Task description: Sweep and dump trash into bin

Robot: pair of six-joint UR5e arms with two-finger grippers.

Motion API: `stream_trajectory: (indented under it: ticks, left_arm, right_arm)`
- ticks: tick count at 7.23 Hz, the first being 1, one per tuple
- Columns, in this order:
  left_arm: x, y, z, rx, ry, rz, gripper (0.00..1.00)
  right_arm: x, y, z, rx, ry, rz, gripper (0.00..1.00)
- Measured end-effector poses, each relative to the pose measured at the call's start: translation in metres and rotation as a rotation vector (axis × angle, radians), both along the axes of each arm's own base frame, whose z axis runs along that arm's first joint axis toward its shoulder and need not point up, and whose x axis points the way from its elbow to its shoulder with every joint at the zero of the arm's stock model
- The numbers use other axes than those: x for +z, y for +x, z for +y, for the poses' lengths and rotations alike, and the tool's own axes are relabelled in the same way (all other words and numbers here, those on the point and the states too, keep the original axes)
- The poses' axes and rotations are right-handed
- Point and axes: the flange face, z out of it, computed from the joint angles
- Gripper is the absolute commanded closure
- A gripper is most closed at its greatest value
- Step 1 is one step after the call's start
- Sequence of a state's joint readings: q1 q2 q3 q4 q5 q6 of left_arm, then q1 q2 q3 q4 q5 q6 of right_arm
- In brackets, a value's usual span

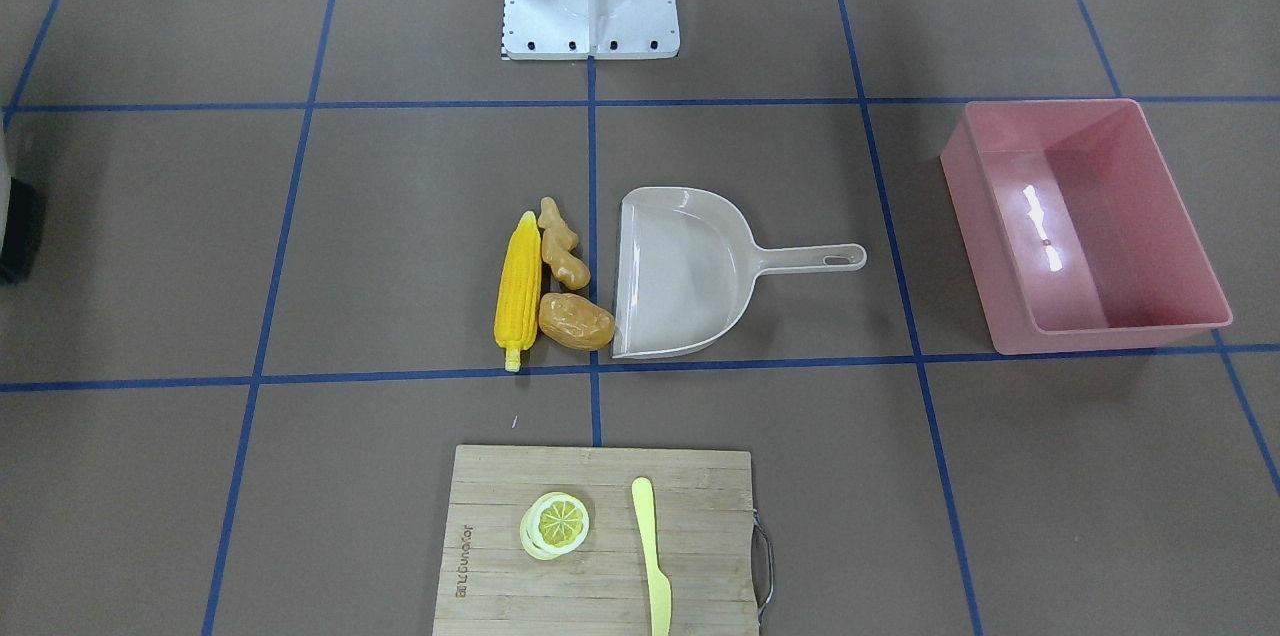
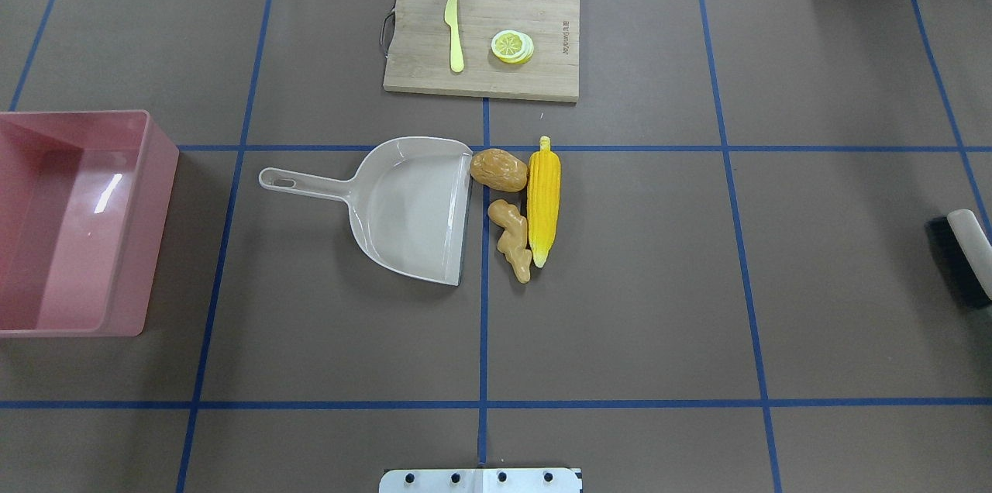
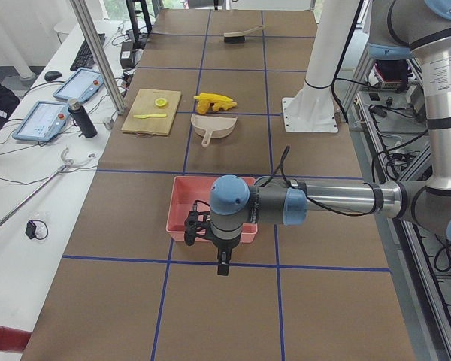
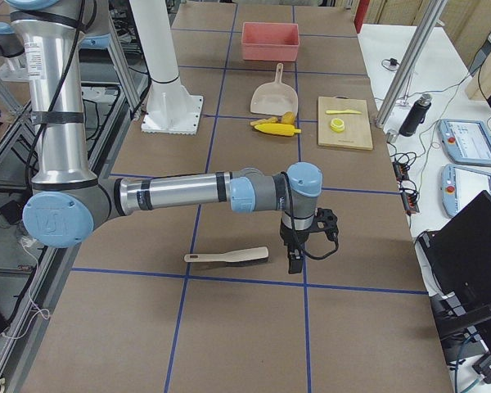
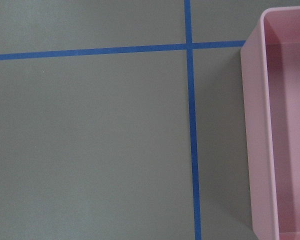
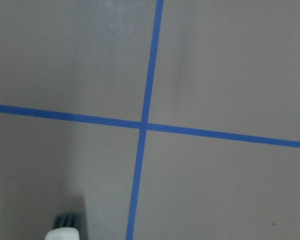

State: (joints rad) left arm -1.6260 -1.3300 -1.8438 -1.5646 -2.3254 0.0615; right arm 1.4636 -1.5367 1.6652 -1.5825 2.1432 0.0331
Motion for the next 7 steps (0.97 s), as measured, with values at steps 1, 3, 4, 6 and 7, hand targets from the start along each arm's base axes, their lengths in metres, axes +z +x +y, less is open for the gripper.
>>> stream_trajectory:
  ticks: [1, 3, 4, 6, 7]
  left_arm:
    - [-0.001, 0.001, 0.0, 0.0, 0.001, 0.011, 0.02]
    - [-0.005, 0.005, 0.0, 0.002, 0.002, 0.078, 0.02]
    - [-0.006, 0.007, 0.0, 0.002, 0.002, 0.094, 0.02]
    - [-0.01, 0.007, -0.003, 0.003, 0.008, 0.102, 0.02]
    - [-0.015, 0.011, -0.009, 0.01, 0.019, 0.103, 0.02]
  right_arm:
    - [-0.001, 0.0, -0.001, 0.001, 0.009, 0.005, 0.0]
    - [-0.003, -0.001, -0.001, 0.0, 0.006, -0.013, 0.0]
    - [-0.003, -0.003, 0.001, -0.003, 0.002, -0.032, 0.0]
    - [-0.005, -0.004, 0.004, -0.006, 0.001, -0.052, 0.0]
    - [-0.005, -0.004, 0.004, -0.006, -0.001, -0.057, 0.0]
